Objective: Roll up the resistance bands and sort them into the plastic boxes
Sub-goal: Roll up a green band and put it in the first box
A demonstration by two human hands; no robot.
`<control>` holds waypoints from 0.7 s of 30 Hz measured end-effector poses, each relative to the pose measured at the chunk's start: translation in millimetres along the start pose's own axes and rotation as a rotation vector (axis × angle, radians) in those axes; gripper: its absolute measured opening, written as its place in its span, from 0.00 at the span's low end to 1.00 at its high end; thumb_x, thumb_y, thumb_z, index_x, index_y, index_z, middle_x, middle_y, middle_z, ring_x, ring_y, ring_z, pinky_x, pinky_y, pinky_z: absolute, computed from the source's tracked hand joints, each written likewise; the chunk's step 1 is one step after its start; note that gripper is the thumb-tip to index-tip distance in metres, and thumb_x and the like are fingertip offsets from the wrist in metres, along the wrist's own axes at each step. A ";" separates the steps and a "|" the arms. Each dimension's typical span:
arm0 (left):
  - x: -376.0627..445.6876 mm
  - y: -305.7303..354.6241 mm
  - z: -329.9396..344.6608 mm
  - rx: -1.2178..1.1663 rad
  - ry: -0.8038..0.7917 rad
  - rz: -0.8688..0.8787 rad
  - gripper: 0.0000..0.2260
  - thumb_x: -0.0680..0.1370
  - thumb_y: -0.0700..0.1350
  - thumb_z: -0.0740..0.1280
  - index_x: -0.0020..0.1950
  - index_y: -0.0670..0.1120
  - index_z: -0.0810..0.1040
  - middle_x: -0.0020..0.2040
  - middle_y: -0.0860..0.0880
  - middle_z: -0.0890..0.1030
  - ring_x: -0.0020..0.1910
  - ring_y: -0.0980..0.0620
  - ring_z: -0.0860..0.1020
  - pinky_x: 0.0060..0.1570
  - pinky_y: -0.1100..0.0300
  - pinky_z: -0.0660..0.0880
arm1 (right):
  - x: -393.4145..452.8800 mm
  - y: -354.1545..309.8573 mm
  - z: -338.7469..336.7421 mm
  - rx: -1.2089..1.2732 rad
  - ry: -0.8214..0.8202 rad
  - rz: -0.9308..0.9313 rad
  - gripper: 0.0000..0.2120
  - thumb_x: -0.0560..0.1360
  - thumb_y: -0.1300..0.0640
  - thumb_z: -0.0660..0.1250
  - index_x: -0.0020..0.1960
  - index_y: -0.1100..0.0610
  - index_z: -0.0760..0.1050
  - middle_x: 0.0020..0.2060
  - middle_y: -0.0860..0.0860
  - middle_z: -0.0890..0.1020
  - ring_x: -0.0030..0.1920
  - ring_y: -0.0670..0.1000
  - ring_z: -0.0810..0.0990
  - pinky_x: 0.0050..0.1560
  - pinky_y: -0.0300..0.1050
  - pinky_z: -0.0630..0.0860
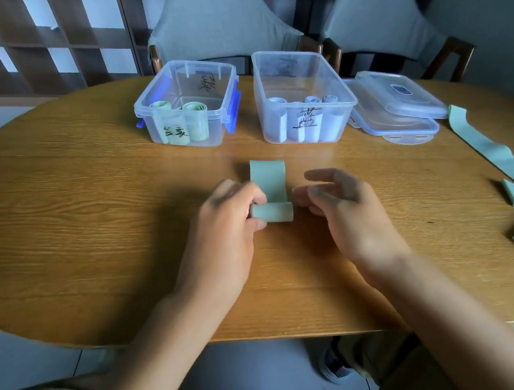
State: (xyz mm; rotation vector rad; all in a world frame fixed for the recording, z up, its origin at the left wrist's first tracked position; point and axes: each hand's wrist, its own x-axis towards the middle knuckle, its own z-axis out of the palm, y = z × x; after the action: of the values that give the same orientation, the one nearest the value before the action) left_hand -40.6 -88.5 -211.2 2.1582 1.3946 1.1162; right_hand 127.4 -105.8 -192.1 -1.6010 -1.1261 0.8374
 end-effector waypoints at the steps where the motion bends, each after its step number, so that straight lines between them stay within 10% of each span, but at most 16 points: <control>1: -5.0 2.1 -2.0 -0.008 0.003 -0.004 0.13 0.72 0.34 0.76 0.50 0.47 0.80 0.47 0.54 0.77 0.43 0.58 0.79 0.43 0.57 0.77 | -8.3 1.3 -1.9 0.010 -0.012 -0.009 0.10 0.81 0.62 0.62 0.60 0.54 0.77 0.46 0.48 0.87 0.52 0.49 0.85 0.62 0.56 0.77; 21: -61.9 28.2 -20.7 -0.099 0.083 -0.140 0.13 0.70 0.37 0.78 0.53 0.49 0.85 0.47 0.55 0.83 0.43 0.59 0.83 0.45 0.59 0.83 | -107.6 4.7 1.5 0.075 -0.022 -0.010 0.11 0.81 0.59 0.65 0.61 0.47 0.78 0.53 0.43 0.86 0.56 0.42 0.83 0.64 0.49 0.77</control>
State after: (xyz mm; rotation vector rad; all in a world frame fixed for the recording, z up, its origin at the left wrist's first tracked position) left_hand -52.2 -158.5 -206.6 1.9345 1.4686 1.2066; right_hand 91.3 -207.1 -196.6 -1.5271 -1.1050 0.8829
